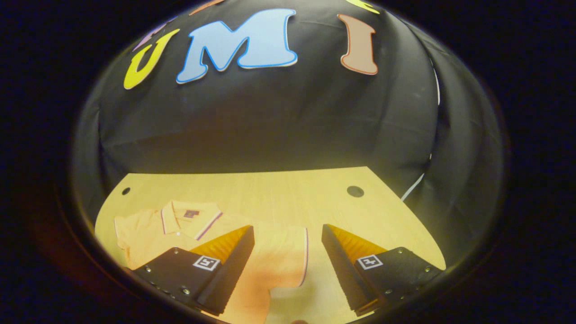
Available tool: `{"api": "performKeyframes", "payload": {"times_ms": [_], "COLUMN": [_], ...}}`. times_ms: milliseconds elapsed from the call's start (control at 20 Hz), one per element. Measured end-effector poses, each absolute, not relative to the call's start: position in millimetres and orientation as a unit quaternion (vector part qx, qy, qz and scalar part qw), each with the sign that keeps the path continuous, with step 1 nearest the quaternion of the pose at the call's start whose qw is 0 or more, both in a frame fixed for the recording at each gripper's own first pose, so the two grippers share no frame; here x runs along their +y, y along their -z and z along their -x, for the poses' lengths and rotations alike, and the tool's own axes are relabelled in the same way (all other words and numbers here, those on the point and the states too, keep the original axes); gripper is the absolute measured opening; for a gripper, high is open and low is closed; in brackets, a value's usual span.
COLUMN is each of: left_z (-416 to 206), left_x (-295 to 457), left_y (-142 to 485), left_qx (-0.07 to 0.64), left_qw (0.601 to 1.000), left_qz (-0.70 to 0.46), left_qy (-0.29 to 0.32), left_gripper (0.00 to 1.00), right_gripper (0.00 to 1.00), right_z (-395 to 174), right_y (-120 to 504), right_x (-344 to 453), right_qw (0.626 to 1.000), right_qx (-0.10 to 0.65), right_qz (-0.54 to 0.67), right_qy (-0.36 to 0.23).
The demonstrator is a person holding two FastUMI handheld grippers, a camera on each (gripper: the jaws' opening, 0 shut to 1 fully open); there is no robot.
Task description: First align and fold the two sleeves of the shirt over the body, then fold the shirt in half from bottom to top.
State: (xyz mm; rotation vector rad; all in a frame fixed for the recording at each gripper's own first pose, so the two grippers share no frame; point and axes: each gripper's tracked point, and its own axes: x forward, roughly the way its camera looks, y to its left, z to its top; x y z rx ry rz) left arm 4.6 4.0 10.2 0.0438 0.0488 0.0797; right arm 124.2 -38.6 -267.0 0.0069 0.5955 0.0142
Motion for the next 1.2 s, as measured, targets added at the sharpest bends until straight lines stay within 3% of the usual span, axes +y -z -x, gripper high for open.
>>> {"api": "performKeyframes", "payload": {"times_ms": [500,950,1100,1200], "left_z": [-8.2,-7.0,-6.4,-7.1], "left_x": [11.9,22.1,22.8,23.6], "left_y": [3.2,9.1,12.4,12.8], "left_qx": [0.048,0.054,0.055,0.055], "left_qw": [0.997,0.996,0.997,0.997], "left_qz": [-0.017,-0.012,-0.008,-0.008], "left_qy": [-0.058,-0.063,-0.062,-0.062], "left_gripper": [0.95,0.94,0.94,0.94], "right_gripper": [0.95,0.94,0.73,0.4], "right_z": [-121.4,-117.2,-121.1,-120.8], "right_y": [362.7,373.2,373.2,373.1], "right_x": [-40.8,-34.1,-30.5,-27.4], "right_qw": [0.916,0.905,0.905,0.904], "right_qx": [0.401,0.424,0.423,0.426], "right_qz": [0.0,-0.029,-0.032,-0.033], "right_qy": [-0.006,-0.012,-0.021,-0.025]}}
